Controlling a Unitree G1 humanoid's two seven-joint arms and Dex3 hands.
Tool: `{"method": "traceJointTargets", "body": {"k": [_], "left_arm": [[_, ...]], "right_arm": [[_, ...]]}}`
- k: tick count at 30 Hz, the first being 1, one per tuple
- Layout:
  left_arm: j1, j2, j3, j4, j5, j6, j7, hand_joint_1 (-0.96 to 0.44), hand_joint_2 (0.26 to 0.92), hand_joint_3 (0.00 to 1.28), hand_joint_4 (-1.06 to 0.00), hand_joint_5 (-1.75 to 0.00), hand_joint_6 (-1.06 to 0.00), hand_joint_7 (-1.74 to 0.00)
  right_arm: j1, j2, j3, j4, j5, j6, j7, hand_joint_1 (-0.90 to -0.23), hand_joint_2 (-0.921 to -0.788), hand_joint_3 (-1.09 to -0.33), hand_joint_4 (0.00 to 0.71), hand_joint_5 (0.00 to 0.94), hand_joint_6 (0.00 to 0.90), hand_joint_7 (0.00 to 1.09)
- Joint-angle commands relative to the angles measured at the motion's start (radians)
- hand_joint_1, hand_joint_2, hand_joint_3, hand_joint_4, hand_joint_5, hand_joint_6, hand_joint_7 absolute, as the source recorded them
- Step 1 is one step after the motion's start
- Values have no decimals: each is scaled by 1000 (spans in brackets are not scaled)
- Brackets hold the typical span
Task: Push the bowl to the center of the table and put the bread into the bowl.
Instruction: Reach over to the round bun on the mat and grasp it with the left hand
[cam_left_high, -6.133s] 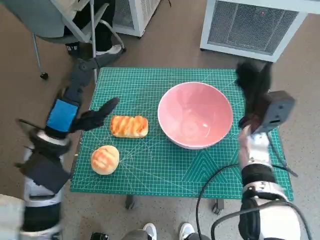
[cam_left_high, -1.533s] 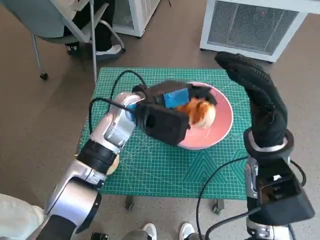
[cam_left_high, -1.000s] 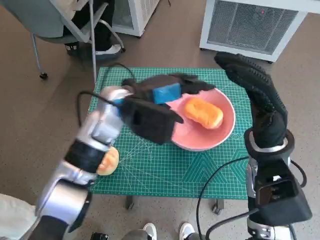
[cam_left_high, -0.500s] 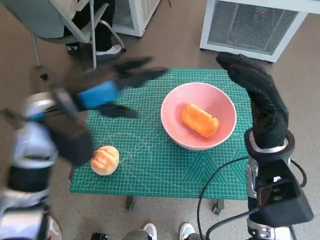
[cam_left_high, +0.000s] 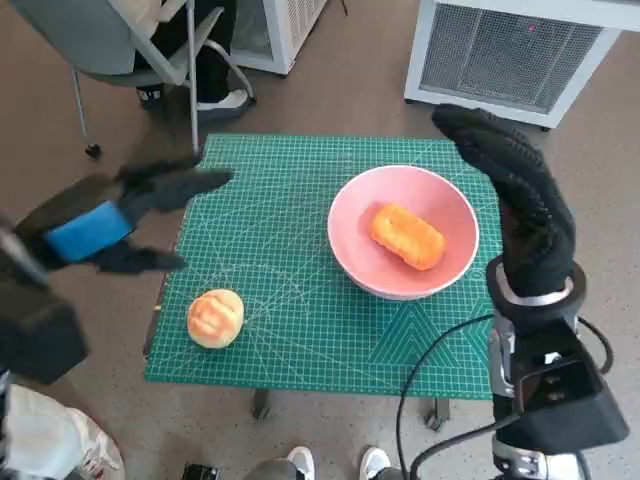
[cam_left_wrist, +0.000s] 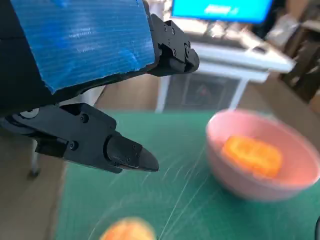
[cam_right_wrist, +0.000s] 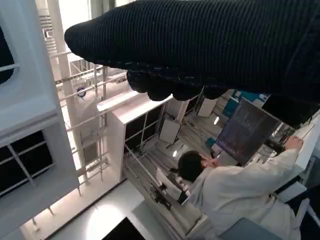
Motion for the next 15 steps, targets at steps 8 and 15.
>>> {"method": "traceJointTargets", "body": {"k": [8,15], "left_arm": [[171,33,-5,-58,22,37,-12,-265,911,10,-255,-3,-360,-29],[200,14,-59,-47,71,56,0,-225,906,4,-242,0,-346,-13]], "right_arm": [[5,-1,10,13,51,32,39,-534,-921,-750,340,4,1,706],[2,-2,12,10,47,44,46,-530,-921,-754,339,3,1,709]]}}
